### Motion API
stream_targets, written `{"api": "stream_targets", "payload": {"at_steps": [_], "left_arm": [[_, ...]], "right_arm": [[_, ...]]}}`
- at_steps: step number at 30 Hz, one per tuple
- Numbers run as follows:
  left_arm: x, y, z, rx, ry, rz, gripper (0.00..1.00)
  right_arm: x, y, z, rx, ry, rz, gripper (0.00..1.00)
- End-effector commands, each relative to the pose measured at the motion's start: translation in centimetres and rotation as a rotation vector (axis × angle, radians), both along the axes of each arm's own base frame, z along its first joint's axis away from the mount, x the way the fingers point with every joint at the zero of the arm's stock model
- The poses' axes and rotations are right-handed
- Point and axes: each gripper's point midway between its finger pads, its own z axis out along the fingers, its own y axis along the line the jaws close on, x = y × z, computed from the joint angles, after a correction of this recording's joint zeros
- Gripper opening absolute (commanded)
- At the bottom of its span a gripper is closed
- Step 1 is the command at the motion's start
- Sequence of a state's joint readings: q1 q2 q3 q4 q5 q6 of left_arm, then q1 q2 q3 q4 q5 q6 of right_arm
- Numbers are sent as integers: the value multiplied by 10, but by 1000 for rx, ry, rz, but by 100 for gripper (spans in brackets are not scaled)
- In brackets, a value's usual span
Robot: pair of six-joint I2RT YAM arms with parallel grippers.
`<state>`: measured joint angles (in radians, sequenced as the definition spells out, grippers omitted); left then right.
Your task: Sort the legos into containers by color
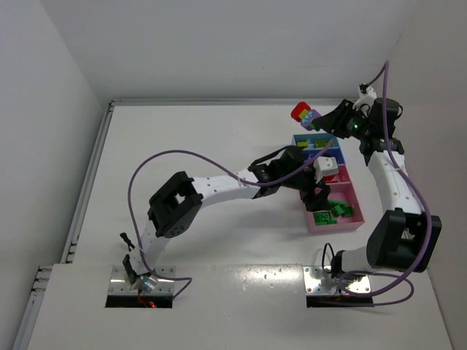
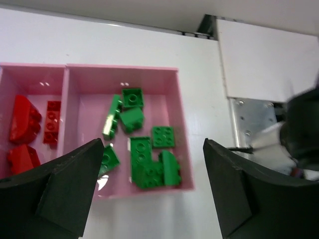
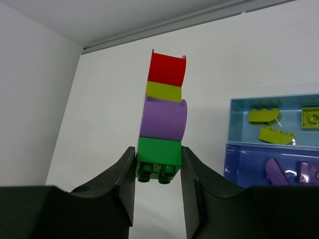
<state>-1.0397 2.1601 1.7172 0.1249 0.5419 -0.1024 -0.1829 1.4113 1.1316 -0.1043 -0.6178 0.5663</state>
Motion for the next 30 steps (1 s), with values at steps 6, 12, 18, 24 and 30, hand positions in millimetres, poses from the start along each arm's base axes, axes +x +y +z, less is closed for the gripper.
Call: {"api": "stream_targets", "payload": {"at_steps": [6, 12, 18, 24, 30], "left_arm": [[21, 114, 104, -152, 21, 61, 83], [38, 208, 101, -62, 110, 66, 78], [49, 278, 108, -132, 297, -62, 78], [41, 291, 113, -186, 416, -230, 80], [45, 289, 116, -197, 432, -274, 85]], "right_arm": [[-16, 12, 33, -37, -120, 104, 0], [-49, 50, 40, -34, -199, 393, 0], [-103, 89, 37, 58, -238, 747, 0], [-140, 117, 27, 71, -270, 920, 0], [-148, 125, 25, 79, -261, 949, 0]]}}
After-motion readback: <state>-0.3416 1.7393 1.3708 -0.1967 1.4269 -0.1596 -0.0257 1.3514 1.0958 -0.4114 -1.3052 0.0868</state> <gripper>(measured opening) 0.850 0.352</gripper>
